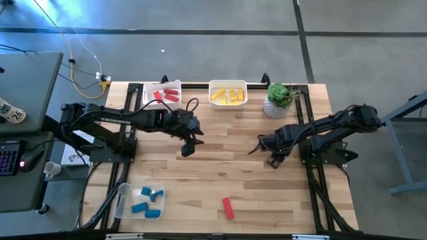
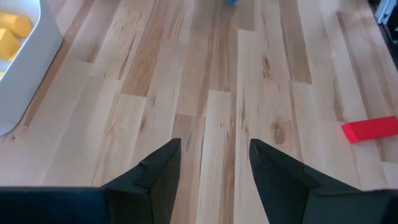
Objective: Sort & place blocks by color
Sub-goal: Put the blue block into the transparent bin
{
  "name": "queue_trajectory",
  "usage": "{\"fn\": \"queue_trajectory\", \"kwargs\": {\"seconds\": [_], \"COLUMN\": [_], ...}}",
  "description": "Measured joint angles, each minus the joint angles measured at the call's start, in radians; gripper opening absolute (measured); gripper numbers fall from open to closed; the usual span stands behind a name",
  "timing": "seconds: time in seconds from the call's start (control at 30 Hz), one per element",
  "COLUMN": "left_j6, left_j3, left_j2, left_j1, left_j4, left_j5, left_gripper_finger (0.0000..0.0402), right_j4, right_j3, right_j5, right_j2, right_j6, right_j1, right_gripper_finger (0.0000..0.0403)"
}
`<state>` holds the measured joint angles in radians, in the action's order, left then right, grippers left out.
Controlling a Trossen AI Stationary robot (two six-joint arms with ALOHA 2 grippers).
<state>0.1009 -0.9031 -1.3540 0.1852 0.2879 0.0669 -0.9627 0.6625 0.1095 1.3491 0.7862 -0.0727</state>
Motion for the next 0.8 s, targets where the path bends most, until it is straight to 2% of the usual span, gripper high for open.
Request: {"fn": "queue_trajectory", "kwargs": {"seconds": [0.5, 0.6, 0.8], "left_j6": [-0.183, -0.232, -0.350], "left_j3": [0.000, 0.000, 0.000], "left_j2": [0.000, 0.000, 0.000], "left_j1": [-0.125, -0.163, -0.237], "left_j4": [-0.114, -0.162, -0.262], "left_j5": [-0.010, -0.054, -0.175], "left_gripper_finger": [0.0177, 0.0177, 0.0177], "right_j4": [0.202, 0.242, 0.465], "right_j3": [0.271, 0.313, 0.335], "right_j5": [-0.167, -0.203, -0.253], "right_j2": [0.000, 0.000, 0.000], "right_j6": [0.051, 0.051, 0.030], "right_j1": [-0.202, -0.229, -0.265], "right_gripper_finger": [0.0100, 0.0100, 0.0100]}}
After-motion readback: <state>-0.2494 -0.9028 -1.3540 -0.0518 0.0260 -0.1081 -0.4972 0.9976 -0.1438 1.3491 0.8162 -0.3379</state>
